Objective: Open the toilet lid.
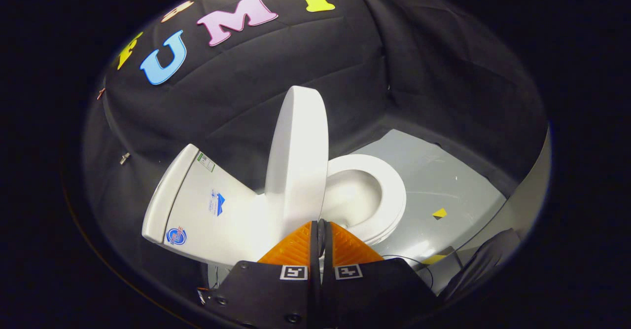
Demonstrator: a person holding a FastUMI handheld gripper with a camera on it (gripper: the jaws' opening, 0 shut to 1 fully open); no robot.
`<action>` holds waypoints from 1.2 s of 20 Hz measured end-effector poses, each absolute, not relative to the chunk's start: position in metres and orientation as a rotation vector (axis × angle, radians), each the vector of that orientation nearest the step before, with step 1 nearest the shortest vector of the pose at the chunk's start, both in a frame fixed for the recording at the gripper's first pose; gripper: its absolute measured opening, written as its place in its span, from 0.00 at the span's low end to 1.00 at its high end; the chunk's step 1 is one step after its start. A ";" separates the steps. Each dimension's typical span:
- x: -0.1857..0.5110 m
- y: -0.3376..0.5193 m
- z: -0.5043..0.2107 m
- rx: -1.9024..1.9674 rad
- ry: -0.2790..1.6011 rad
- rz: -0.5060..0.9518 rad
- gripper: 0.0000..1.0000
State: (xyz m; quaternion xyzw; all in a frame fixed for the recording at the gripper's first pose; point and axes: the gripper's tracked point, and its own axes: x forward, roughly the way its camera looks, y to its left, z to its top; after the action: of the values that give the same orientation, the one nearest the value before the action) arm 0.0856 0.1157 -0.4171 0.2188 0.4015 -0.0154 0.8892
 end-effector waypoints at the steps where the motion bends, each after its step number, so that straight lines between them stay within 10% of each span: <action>1: 0.085 0.122 -0.413 0.445 0.826 -0.031 0.06; 24: 0.088 0.261 -0.340 0.166 0.660 0.090 0.08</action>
State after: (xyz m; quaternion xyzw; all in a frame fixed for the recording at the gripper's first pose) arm 0.0883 0.2610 -0.3397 0.0814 0.3235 0.0439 0.9417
